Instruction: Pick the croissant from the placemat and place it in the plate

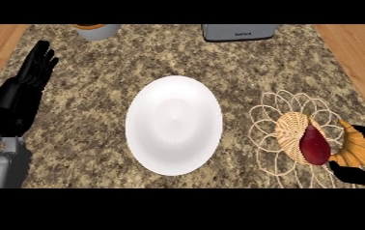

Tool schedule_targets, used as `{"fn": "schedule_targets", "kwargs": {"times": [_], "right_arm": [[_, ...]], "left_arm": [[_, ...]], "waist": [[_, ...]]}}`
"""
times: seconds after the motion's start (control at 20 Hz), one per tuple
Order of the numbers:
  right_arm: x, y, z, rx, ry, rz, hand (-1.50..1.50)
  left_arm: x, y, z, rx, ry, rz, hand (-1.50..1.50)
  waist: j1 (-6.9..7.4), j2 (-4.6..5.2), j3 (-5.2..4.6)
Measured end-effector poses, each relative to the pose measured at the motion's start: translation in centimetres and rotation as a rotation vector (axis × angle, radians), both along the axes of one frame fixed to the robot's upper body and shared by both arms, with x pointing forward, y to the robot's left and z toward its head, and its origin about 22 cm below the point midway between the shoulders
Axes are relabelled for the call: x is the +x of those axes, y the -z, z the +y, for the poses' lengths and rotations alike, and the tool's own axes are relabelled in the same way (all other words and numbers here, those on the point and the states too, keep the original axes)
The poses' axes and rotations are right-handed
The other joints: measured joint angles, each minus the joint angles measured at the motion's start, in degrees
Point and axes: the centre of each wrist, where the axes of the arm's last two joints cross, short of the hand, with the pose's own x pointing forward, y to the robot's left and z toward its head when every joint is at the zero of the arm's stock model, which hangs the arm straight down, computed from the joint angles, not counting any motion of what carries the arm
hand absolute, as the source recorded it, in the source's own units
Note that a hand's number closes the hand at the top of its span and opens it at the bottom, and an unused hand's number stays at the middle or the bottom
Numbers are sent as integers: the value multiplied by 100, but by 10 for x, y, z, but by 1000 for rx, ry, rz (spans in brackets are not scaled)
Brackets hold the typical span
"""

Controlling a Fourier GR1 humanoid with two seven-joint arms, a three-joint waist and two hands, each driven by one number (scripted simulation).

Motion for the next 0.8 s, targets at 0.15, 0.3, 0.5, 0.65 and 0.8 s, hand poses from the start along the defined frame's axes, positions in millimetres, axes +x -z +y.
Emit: {"fn": "schedule_targets", "kwargs": {"times": [0.15,0.3,0.5,0.65,0.8], "right_arm": [[-26,-10,23,26,-6,-73,150],[-45,-29,52,75,-49,-166,150],[-61,-64,97,168,-151,-308,150],[-76,-92,127,262,-218,-402,150],[-86,-111,155,340,-261,-456,150]], "left_arm": [[0,-2,0,0,10,-5,0],[-1,-3,-2,0,17,-5,0],[2,-6,-7,-5,28,-3,0],[1,-4,-13,-4,42,-8,0],[3,-2,-17,-8,59,-11,0]], "waist": [[35,34,31],[81,56,52],[153,80,64],[220,95,71],[315,119,73]]}}
